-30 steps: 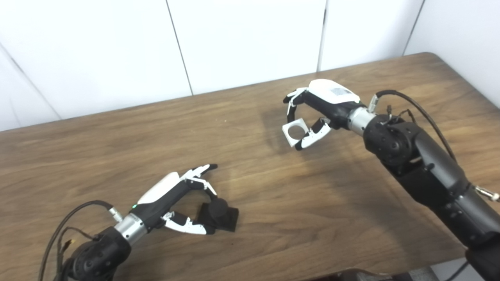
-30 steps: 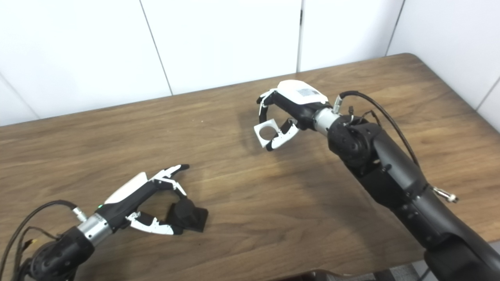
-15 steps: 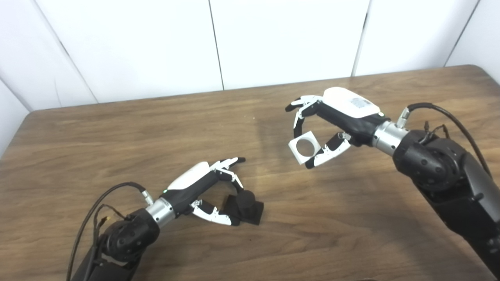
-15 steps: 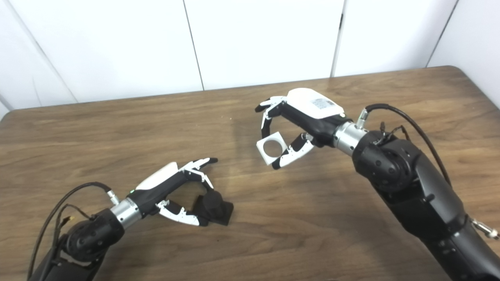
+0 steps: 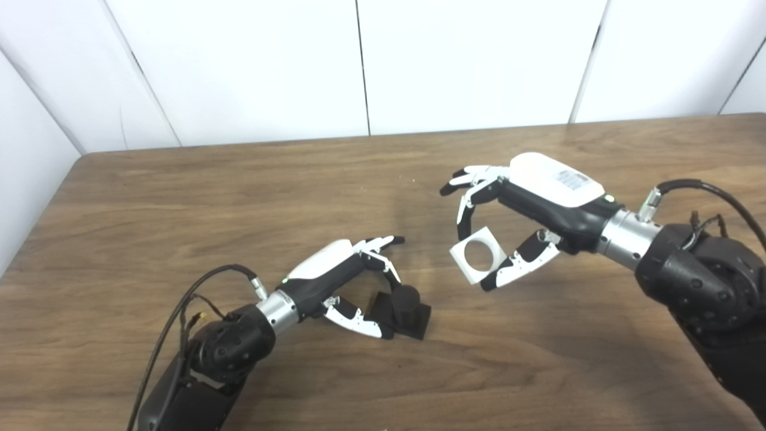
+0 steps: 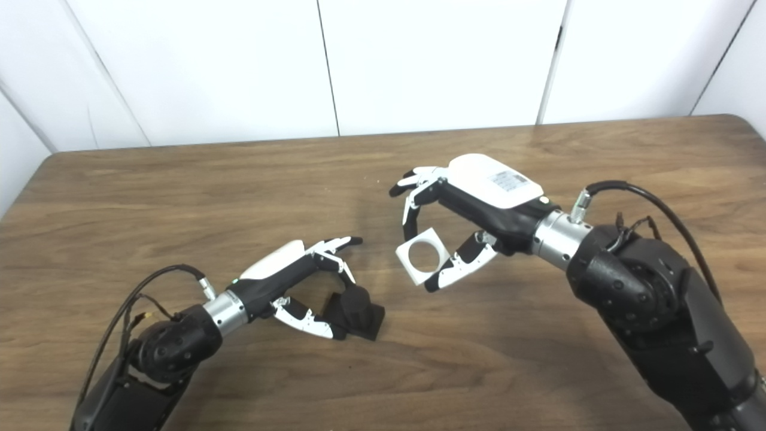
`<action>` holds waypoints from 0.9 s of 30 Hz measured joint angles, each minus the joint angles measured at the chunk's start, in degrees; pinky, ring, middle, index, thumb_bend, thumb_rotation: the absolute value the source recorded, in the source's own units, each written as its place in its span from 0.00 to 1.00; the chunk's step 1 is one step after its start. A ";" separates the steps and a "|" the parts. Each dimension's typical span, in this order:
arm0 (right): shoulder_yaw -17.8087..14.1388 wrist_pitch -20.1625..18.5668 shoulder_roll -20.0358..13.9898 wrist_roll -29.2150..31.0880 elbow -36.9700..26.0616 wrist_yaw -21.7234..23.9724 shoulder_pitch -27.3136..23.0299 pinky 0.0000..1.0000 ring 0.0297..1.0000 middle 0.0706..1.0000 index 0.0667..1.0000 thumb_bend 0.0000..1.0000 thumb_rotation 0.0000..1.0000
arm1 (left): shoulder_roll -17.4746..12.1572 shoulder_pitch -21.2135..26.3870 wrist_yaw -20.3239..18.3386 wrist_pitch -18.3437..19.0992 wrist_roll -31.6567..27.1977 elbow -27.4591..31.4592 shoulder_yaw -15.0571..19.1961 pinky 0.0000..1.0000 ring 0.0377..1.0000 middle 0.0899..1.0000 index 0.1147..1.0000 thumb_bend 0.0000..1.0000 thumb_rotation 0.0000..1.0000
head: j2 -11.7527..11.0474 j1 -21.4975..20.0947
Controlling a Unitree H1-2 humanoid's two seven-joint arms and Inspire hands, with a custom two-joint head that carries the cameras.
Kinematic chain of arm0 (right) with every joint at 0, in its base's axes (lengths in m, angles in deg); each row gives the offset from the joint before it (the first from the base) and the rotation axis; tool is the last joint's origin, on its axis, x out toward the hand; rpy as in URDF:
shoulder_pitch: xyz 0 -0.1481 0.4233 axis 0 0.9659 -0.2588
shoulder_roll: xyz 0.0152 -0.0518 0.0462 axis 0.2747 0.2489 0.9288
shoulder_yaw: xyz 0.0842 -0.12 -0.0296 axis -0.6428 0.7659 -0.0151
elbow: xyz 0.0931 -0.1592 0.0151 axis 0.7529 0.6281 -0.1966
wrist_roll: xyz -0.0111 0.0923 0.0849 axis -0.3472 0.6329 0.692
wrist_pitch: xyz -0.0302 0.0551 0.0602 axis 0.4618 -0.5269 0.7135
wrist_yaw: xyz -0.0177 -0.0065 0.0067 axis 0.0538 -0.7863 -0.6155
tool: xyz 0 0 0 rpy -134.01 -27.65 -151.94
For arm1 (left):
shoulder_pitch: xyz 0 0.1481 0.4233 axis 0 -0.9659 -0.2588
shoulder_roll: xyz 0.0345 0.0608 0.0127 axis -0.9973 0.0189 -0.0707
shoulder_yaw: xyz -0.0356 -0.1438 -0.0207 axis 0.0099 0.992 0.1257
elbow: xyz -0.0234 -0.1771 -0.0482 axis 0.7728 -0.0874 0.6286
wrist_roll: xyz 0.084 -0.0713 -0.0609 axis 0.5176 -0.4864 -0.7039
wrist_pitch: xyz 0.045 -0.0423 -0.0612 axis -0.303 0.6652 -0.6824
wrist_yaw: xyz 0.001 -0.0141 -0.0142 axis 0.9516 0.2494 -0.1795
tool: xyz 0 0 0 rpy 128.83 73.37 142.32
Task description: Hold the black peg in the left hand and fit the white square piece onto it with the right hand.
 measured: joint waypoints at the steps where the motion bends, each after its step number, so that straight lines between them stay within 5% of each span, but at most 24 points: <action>1: 0.05 0.02 0.51 0.46 -0.03 0.21 0.06 0.85 0.89 0.83 0.44 0.52 0.14 | 0.11 0.01 0.01 0.09 0.04 0.00 -0.01 1.00 1.00 1.00 0.42 0.52 0.08 | 0.00 0.00; 14: 3.87 2.39 4.04 0.04 0.69 2.49 0.13 0.85 0.88 0.82 0.44 0.52 0.14 | 1.00 0.22 0.97 1.11 0.45 -0.01 -0.64 1.00 1.00 1.00 0.42 0.52 0.08 | 0.18 1.05; 27: 4.46 3.12 5.93 0.07 4.74 3.06 -0.13 0.87 0.89 0.82 0.44 0.52 0.14 | 1.47 0.24 1.75 1.62 0.49 -0.02 -1.23 1.00 1.00 1.00 0.42 0.52 0.08 | 0.18 1.32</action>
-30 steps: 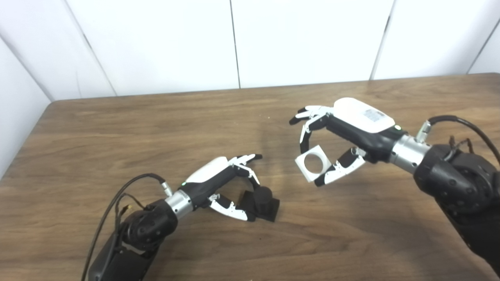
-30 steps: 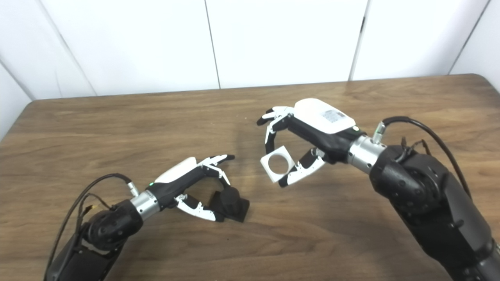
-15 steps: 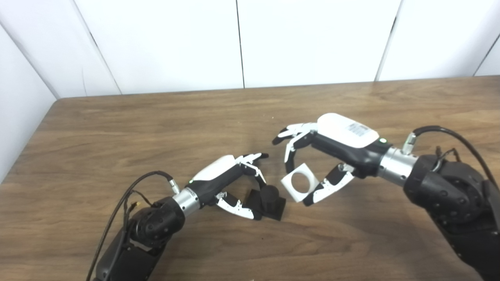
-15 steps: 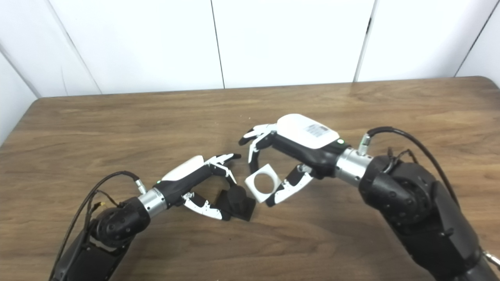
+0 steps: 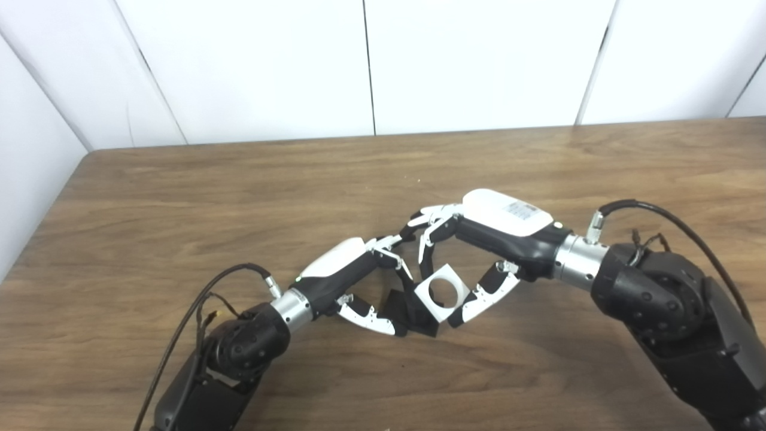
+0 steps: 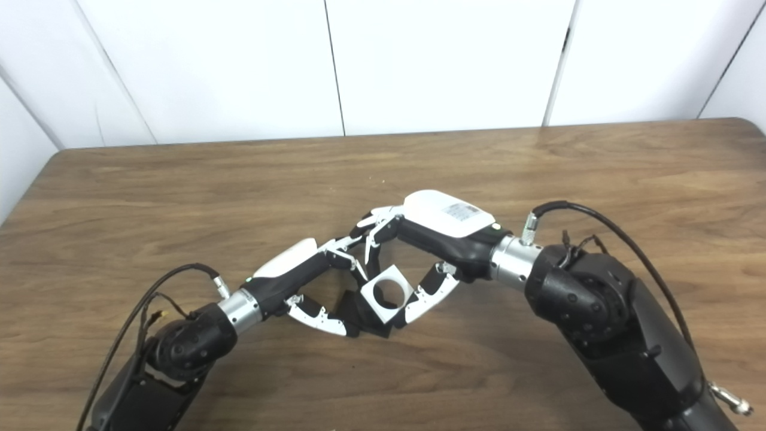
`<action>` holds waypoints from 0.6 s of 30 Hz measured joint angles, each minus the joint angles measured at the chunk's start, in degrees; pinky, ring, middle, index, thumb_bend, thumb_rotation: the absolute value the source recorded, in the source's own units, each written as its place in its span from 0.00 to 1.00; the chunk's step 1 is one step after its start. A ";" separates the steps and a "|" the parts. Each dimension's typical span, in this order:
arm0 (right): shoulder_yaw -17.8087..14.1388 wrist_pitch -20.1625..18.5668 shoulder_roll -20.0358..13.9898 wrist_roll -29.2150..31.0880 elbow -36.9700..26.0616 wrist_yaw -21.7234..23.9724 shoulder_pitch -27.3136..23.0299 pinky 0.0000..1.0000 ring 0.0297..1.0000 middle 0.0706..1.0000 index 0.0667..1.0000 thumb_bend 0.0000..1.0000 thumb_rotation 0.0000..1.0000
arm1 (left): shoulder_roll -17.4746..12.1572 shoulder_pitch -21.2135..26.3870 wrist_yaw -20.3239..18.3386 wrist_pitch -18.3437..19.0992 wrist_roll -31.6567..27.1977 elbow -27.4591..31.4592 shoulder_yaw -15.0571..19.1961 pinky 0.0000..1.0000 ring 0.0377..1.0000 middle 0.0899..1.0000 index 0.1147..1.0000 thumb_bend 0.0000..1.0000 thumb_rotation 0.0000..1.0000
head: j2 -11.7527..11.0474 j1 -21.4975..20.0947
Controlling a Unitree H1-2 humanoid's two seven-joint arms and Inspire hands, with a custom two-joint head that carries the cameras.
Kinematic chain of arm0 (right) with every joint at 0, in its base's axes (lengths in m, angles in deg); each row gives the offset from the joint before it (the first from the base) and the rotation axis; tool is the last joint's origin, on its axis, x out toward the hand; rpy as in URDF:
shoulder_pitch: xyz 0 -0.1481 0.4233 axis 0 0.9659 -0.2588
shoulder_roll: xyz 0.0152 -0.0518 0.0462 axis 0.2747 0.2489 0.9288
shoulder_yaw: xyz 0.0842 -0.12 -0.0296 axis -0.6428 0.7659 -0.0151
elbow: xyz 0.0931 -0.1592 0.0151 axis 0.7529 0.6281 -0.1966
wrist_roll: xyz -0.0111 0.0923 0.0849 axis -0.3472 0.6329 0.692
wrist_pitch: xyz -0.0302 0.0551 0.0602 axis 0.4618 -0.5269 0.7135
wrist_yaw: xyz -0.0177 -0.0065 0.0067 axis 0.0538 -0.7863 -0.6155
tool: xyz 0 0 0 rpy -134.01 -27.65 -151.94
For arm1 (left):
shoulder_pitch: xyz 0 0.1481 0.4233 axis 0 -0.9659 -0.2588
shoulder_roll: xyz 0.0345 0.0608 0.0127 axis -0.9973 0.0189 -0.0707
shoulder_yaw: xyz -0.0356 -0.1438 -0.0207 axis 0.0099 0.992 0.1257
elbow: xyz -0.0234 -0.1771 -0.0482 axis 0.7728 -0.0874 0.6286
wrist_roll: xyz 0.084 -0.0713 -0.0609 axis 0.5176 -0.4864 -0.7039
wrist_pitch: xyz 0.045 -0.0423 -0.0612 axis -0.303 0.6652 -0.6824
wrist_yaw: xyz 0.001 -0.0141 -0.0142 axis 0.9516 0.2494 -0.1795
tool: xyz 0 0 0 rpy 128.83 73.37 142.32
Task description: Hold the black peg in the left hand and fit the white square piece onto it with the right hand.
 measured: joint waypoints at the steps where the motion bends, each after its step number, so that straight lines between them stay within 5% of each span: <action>1: 0.02 0.02 0.16 0.00 0.08 0.00 -0.05 0.88 0.89 0.82 0.44 0.52 0.14 | 0.04 0.00 0.10 0.00 0.00 0.00 -0.06 1.00 1.00 1.00 0.42 0.52 0.08 | 0.09 0.00; 18: 1.78 0.29 1.93 -1.13 2.95 0.82 -1.83 0.88 0.89 0.82 0.44 0.52 0.14 | 0.58 0.00 0.42 0.08 0.23 -0.03 -0.49 1.00 1.00 1.00 0.42 0.52 0.08 | 0.35 0.26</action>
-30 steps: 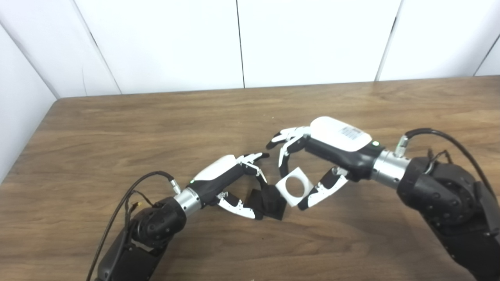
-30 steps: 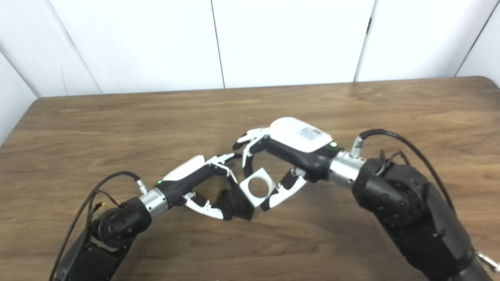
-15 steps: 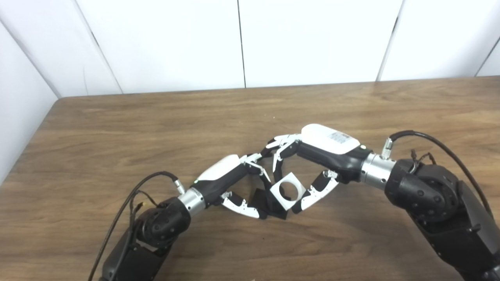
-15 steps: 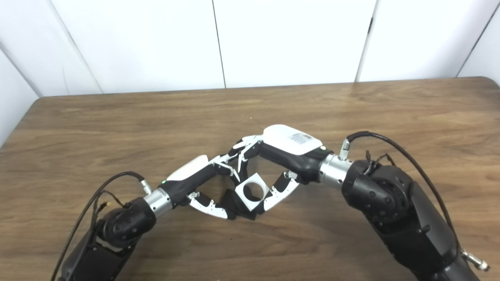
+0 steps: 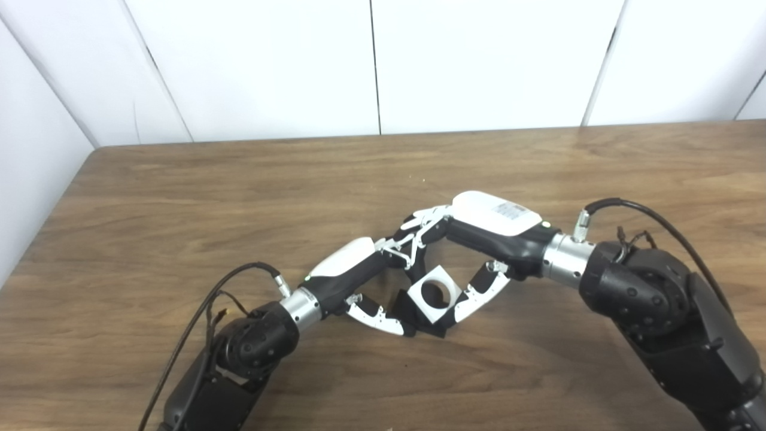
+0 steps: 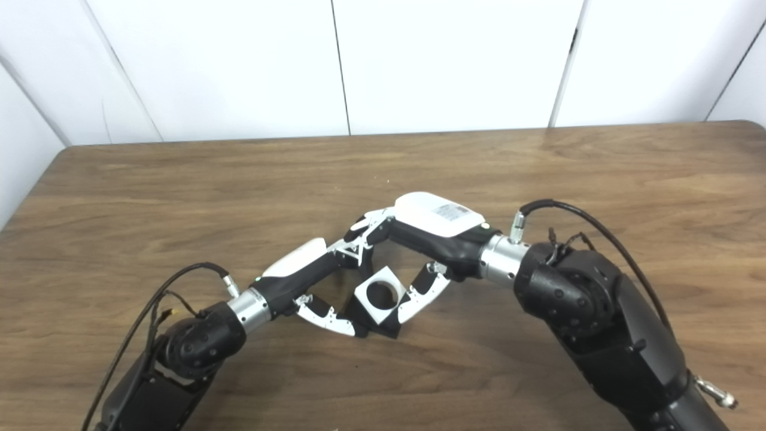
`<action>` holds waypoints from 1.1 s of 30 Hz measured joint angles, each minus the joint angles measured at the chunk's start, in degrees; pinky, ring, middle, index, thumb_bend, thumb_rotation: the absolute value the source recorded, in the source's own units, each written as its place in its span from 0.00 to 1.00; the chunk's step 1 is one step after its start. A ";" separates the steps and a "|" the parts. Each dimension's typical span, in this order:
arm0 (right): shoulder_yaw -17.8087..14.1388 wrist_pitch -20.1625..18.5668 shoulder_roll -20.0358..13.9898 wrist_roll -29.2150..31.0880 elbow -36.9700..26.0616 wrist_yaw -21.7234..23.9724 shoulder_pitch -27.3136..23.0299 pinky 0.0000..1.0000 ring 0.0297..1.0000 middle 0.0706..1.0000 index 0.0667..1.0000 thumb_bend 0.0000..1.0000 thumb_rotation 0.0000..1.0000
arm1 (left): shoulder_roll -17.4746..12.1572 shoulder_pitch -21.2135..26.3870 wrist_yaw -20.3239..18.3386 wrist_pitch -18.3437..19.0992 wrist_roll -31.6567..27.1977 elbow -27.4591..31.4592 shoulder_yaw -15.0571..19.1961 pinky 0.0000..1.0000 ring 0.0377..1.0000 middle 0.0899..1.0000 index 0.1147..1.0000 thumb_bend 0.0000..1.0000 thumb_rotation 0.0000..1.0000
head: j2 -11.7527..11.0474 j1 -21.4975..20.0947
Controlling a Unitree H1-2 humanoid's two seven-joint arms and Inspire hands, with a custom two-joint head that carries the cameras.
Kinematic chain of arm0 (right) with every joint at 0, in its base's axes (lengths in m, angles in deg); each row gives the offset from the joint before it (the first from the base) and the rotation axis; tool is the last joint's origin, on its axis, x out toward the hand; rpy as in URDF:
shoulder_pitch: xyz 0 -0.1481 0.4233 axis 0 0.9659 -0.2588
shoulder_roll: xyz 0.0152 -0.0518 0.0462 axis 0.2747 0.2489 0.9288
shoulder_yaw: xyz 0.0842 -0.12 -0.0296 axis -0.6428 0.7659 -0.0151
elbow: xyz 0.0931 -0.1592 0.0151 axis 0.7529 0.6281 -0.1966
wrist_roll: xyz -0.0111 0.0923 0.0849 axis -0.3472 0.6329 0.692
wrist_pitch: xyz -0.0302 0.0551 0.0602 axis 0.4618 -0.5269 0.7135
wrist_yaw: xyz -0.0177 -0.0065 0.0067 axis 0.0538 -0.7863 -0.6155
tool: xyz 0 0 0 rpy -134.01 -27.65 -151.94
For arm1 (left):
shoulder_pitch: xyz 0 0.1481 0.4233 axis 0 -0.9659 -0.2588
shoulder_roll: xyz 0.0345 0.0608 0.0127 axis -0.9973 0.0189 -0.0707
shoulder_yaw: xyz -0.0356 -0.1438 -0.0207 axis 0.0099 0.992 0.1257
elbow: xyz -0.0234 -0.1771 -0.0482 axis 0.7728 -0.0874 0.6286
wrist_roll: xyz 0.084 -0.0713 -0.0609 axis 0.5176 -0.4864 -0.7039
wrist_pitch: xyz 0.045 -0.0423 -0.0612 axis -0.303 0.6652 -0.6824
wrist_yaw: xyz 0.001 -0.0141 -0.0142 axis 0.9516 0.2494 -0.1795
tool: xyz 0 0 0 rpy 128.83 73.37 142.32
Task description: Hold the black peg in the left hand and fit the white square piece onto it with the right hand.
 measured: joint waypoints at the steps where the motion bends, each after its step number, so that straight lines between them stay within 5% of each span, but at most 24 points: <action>1: 0.04 0.00 0.15 -0.20 0.31 0.00 0.00 0.88 0.89 0.82 0.44 0.52 0.14 | 0.01 0.00 0.02 0.00 0.00 0.00 -0.02 1.00 1.00 1.00 0.42 0.52 0.08 | 0.09 0.00; 33: 0.67 3.14 0.91 -1.84 6.63 -1.46 0.96 0.87 0.89 0.82 0.44 0.52 0.13 | 0.45 0.02 0.04 2.07 0.48 1.09 -0.99 1.00 1.00 1.00 0.42 0.52 0.07 | 0.97 -0.09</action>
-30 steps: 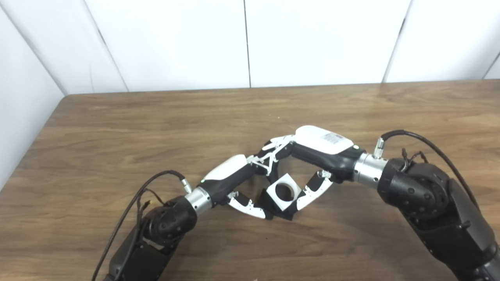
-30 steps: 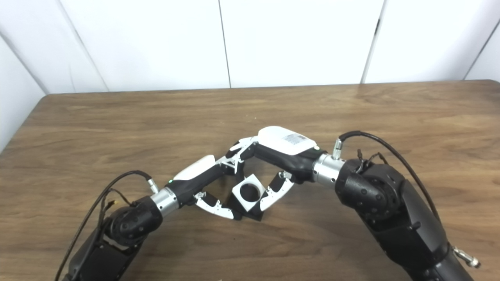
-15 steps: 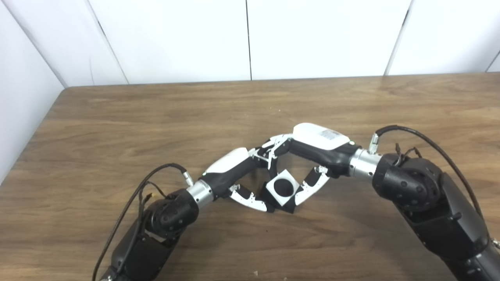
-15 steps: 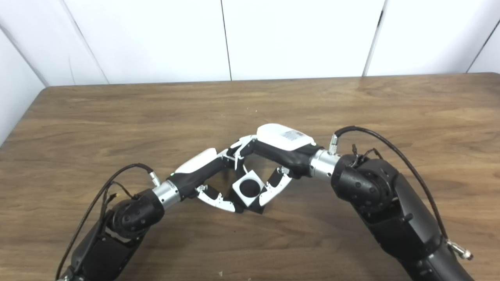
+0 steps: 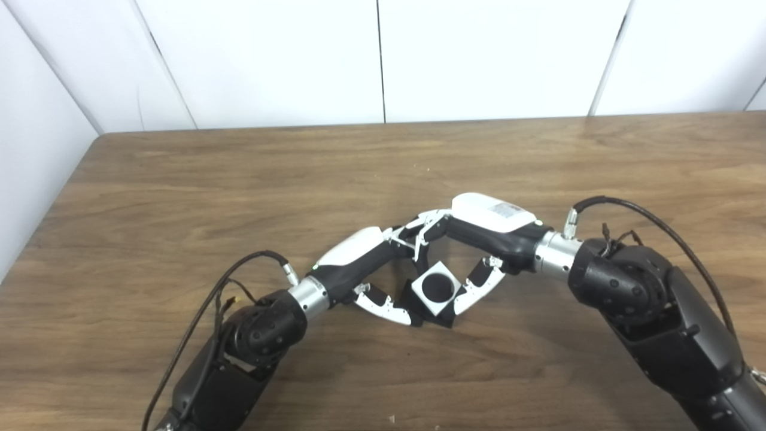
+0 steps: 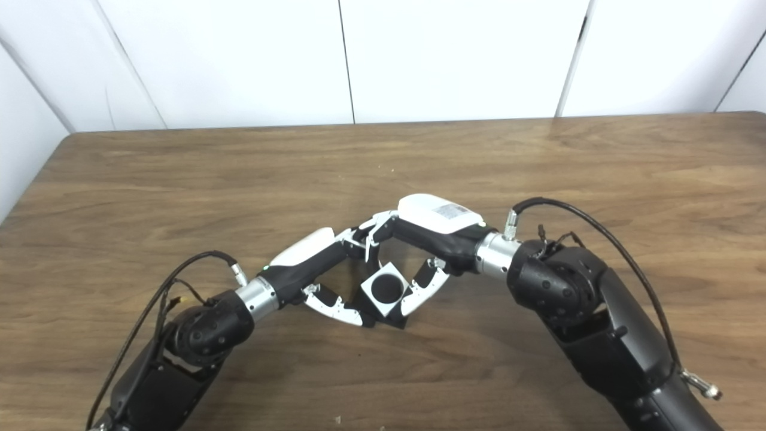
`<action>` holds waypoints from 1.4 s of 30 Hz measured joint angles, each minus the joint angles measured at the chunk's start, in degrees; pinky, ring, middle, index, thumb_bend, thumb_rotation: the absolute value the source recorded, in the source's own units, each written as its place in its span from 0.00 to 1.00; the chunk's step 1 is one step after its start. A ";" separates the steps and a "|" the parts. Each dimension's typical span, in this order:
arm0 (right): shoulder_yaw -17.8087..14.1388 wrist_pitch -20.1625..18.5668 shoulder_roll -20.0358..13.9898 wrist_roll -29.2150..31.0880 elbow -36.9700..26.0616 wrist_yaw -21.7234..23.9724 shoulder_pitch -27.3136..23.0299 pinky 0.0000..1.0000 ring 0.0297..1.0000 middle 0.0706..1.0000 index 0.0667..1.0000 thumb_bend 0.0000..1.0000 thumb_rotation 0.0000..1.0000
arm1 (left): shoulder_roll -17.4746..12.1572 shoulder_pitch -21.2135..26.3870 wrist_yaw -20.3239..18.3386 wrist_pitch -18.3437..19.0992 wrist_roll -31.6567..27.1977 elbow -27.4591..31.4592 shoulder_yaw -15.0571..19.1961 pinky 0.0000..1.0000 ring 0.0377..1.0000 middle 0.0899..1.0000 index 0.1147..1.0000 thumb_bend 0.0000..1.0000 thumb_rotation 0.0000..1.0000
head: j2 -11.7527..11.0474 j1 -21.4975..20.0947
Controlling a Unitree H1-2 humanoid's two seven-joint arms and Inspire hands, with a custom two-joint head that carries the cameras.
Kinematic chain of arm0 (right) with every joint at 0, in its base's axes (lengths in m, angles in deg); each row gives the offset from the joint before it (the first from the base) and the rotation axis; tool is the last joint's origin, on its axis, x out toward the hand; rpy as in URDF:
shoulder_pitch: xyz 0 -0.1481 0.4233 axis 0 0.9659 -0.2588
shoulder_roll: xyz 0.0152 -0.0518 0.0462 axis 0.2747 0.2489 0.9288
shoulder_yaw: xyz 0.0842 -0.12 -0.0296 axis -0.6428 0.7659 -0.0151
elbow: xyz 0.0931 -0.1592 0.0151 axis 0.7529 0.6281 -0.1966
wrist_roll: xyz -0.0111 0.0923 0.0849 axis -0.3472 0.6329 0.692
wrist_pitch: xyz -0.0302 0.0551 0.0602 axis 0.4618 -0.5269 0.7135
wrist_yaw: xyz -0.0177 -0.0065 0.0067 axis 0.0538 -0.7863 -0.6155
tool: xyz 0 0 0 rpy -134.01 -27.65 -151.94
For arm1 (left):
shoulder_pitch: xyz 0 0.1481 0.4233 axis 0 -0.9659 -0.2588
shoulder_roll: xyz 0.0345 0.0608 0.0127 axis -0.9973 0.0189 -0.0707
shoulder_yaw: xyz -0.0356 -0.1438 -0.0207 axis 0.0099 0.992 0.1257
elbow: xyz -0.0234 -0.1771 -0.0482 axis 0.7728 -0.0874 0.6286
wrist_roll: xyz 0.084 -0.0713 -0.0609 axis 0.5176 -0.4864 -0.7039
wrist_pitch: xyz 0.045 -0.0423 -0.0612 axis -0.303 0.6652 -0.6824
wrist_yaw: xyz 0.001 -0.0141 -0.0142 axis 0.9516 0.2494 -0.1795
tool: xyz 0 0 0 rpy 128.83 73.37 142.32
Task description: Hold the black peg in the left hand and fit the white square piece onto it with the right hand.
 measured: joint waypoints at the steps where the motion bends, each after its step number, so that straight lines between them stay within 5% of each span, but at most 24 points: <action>1: 0.01 0.00 0.02 -0.04 0.07 0.00 0.01 0.87 0.89 0.82 0.44 0.52 0.13 | 0.01 0.00 0.00 0.00 -0.01 0.00 0.00 1.00 1.00 1.00 0.42 0.52 0.07 | -0.09 0.00; 11: 0.39 0.09 0.28 -0.80 1.29 -0.12 -0.03 0.84 0.88 0.85 0.46 0.52 0.15 | 0.02 -0.02 0.00 0.12 0.05 0.00 -0.01 1.00 1.00 1.00 0.42 0.52 0.08 | 0.00 0.09; 12: 0.40 0.10 0.24 -0.82 1.30 -0.03 -0.07 0.82 0.88 0.87 0.58 0.69 0.25 | 0.02 -0.02 0.00 0.12 0.05 0.00 0.00 1.00 1.00 1.00 0.42 0.52 0.07 | 0.09 0.09; 13: 0.41 0.10 0.22 -0.81 1.35 0.01 -0.10 0.81 0.88 0.88 0.63 0.75 0.29 | 0.01 -0.02 0.00 0.12 0.04 0.00 0.01 1.00 1.00 1.00 0.42 0.52 0.07 | 0.09 0.00; 21: 0.42 -0.20 -0.17 -0.80 1.32 1.37 -0.38 0.84 0.91 0.94 0.85 0.94 0.40 | -0.02 -0.06 0.01 0.11 0.00 0.00 0.09 1.00 1.00 1.00 0.42 0.52 0.08 | 0.09 -0.09; 35: 0.08 -1.40 -0.72 -1.38 0.52 3.46 -0.45 0.87 0.92 0.95 0.86 0.96 0.38 | -0.06 -0.04 0.01 -0.04 -0.02 0.00 0.08 1.00 1.00 1.00 0.42 0.52 0.08 | 0.18 -0.70; 42: -3.70 -4.59 -3.45 -0.16 0.29 4.65 -0.31 0.81 0.92 0.95 0.84 0.91 0.28 | -0.08 -0.04 0.00 -0.05 -0.42 -0.01 0.10 1.00 1.00 1.00 0.42 0.52 0.08 | 0.09 -2.02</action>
